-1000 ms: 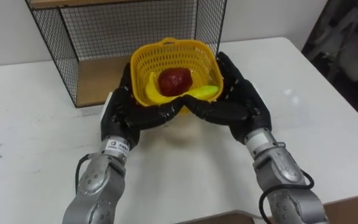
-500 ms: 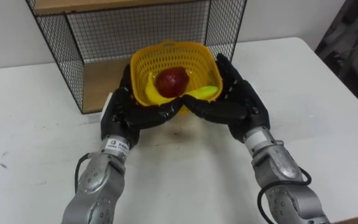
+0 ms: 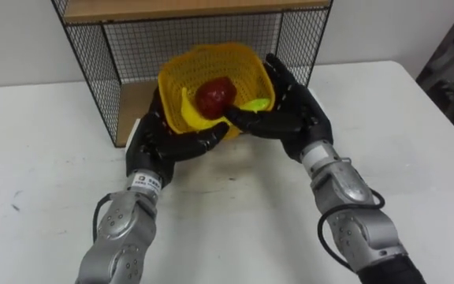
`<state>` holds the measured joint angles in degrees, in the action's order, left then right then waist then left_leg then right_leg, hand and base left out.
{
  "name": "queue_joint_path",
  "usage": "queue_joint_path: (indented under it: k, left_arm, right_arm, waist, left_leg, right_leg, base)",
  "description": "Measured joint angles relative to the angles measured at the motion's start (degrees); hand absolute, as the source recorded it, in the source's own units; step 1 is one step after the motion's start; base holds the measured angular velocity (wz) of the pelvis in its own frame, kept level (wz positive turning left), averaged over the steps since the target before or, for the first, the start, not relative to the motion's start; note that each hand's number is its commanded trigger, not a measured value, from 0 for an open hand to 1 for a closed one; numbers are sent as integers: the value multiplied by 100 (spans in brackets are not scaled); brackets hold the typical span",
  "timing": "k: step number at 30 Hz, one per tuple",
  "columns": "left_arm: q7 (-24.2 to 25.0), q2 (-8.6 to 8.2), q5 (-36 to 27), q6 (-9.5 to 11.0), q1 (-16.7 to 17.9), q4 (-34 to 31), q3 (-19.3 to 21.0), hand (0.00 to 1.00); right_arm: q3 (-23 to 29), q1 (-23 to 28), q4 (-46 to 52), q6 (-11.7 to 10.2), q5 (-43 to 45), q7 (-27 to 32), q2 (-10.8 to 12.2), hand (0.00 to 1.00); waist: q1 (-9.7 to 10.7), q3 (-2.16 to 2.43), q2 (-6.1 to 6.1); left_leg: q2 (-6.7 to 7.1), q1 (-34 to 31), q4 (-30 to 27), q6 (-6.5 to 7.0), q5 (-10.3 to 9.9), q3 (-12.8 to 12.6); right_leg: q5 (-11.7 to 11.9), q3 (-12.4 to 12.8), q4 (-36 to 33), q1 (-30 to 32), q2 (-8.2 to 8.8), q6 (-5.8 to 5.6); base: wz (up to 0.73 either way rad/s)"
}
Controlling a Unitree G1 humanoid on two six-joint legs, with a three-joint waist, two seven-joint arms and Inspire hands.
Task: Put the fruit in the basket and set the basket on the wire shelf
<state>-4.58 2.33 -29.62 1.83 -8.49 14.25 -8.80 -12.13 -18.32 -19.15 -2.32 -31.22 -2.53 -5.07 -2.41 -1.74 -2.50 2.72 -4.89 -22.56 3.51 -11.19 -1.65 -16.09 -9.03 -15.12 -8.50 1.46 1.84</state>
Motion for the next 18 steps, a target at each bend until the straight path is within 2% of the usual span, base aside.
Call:
queue_joint_path:
  k: [5, 8, 14, 16, 18]
  left_arm:
    - [-27, -51, 5, -42, -292, 300, 80, 0]
    - [-28, -144, 47, -130, -517, 639, 193, 0]
    - [-164, -211, -11, -309, -1085, 1162, 214, 0]
    - [-230, -208, -13, -383, -1253, 1194, 230, 0]
    - [-249, -191, -19, -454, -1594, 1477, 351, 0]
  right_arm:
    - [-1, -193, -283, 4, -19, 74, 53, 0]
    - [3, -392, -577, 21, 22, 109, 78, 0]
    - [1, -1172, -1654, 217, -427, 284, 91, 0]
    - [17, -1287, -1689, 266, -555, 356, 72, 0]
    - [58, -1487, -1700, 416, -563, 380, 52, 0]
  waist:
    - [-123, 3, 6]
    - [-179, 3, 6]
    - [-254, -1, 7]
    - [-254, 0, 8]
    - [-240, 3, 17]
  left_leg:
    - [14, 150, 76, 5, 8, 4]
    - [18, 176, 94, 1, 25, 8]
    - [15, 196, 87, -7, 37, 43]
    - [16, 144, 83, -7, 37, 69]
    - [9, 32, 65, -1, 56, 71]
  right_leg:
    - [54, -26, 149, -181, 8, -14]
    - [61, -42, 159, -207, 13, -18]
    - [72, -118, 160, -244, 9, -3]
    - [72, -197, 154, -215, 13, -3]
    - [71, -224, 32, -91, 20, -4]
  base:
    - [0]
    - [0]
    - [2]
    - [8]
    - [2]
